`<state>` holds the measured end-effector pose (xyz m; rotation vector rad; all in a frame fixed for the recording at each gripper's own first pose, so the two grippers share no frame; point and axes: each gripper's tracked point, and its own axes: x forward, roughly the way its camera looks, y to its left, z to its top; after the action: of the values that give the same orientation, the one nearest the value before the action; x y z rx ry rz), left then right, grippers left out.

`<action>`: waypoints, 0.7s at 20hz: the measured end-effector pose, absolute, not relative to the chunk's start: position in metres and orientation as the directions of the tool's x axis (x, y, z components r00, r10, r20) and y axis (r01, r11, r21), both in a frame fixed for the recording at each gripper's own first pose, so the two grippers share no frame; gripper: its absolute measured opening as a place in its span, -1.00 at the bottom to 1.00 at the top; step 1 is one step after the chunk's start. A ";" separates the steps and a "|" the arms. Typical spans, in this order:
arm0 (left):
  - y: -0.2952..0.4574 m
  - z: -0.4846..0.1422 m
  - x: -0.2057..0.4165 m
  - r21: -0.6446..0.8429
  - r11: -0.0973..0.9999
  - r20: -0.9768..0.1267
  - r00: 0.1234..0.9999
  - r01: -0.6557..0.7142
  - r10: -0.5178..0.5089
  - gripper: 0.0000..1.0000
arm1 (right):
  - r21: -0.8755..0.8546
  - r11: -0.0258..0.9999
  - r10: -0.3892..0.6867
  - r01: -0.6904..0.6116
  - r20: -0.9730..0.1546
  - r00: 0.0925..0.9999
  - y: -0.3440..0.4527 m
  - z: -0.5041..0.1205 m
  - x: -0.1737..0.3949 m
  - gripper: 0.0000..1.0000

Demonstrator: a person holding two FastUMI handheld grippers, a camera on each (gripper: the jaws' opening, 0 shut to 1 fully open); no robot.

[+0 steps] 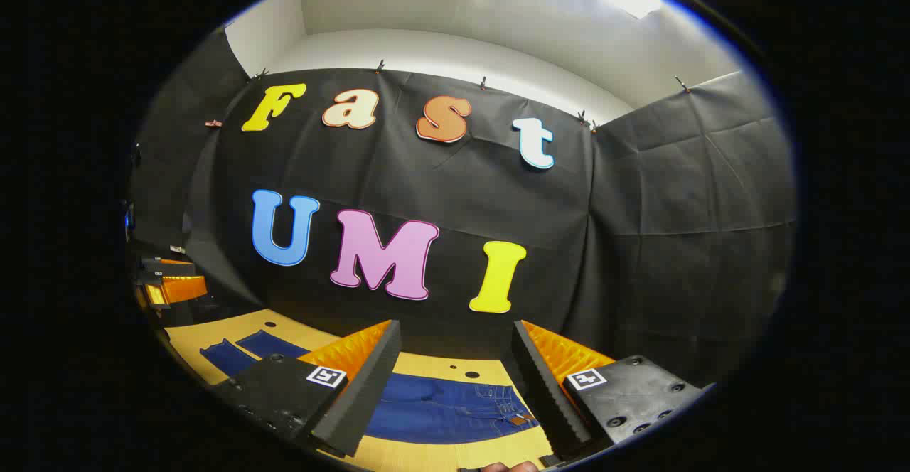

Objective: Grasp the waist and the cuffs of the jeans and fold them to make the two legs overlap; first hold the waist and fold one-third of the jeans toward the cuffs, then hold the cuffs and fold the remaining one-third in the same direction to finish folding.

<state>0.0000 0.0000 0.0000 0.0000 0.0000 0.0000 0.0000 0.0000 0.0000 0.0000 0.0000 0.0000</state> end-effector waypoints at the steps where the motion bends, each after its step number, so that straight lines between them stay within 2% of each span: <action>1: 0.007 0.001 -0.004 0.000 1.000 -0.003 1.000 -0.016 0.016 0.92 | 0.006 1.000 0.004 -0.004 -0.003 1.000 0.001 -0.001 0.003 0.92; 7: 0.049 -0.002 -0.022 0.004 0.995 -0.012 0.995 -0.100 0.101 0.92 | -0.013 1.000 0.026 -0.027 -0.024 0.999 0.011 -0.006 0.026 0.92; 14: 0.074 -0.009 -0.020 -0.028 0.989 -0.033 0.989 -0.144 0.143 0.93 | -0.030 0.998 0.049 -0.050 -0.033 0.998 0.020 -0.007 0.035 0.92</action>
<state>-0.0198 0.0740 -0.0087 -0.0303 0.0308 0.1443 0.0345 0.0197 -0.0070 -0.0309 0.0321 0.0493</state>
